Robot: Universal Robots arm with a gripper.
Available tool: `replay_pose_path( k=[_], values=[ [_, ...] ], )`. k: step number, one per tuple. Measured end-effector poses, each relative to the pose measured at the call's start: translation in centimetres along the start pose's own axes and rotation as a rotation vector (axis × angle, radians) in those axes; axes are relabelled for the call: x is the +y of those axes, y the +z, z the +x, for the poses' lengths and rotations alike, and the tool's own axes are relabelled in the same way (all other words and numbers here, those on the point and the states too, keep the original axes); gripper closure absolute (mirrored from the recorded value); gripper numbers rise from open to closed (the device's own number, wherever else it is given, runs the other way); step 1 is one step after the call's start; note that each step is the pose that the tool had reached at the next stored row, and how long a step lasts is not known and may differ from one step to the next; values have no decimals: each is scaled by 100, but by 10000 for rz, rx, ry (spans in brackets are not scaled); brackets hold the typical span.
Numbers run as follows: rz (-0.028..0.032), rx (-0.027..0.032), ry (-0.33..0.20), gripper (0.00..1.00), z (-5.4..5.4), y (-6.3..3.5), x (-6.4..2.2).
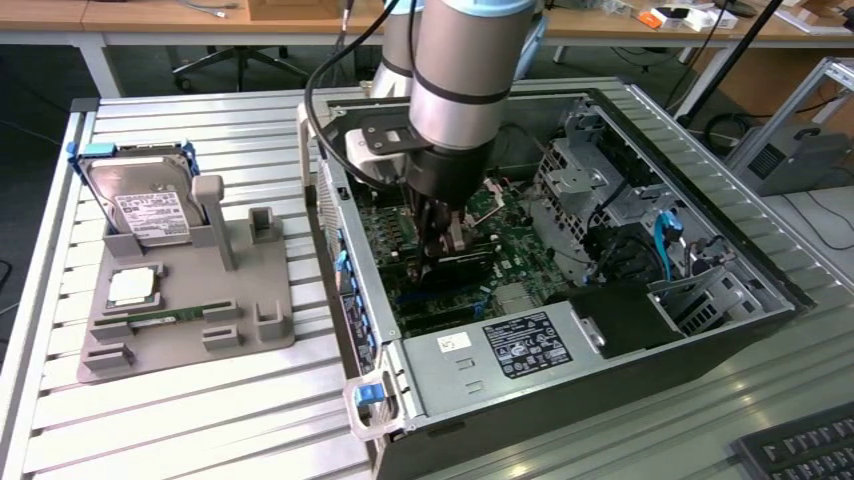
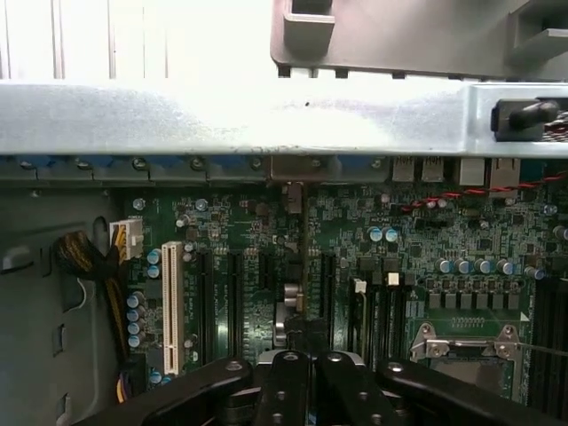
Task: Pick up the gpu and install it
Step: 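Press down on the gpu until it lock into place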
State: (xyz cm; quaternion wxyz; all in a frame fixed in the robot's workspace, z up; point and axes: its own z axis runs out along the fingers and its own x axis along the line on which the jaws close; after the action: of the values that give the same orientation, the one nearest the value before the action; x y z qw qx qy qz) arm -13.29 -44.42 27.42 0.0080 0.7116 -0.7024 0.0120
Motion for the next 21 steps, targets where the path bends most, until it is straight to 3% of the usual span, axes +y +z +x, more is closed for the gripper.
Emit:
replay_pose_path(
  k=[10,16,21],
  values=[
    [0,2,-5,90,47,30,9],
    [0,40,-15,90,47,46,-24],
    [1,42,-22,90,49,-42,-27]
  ],
)
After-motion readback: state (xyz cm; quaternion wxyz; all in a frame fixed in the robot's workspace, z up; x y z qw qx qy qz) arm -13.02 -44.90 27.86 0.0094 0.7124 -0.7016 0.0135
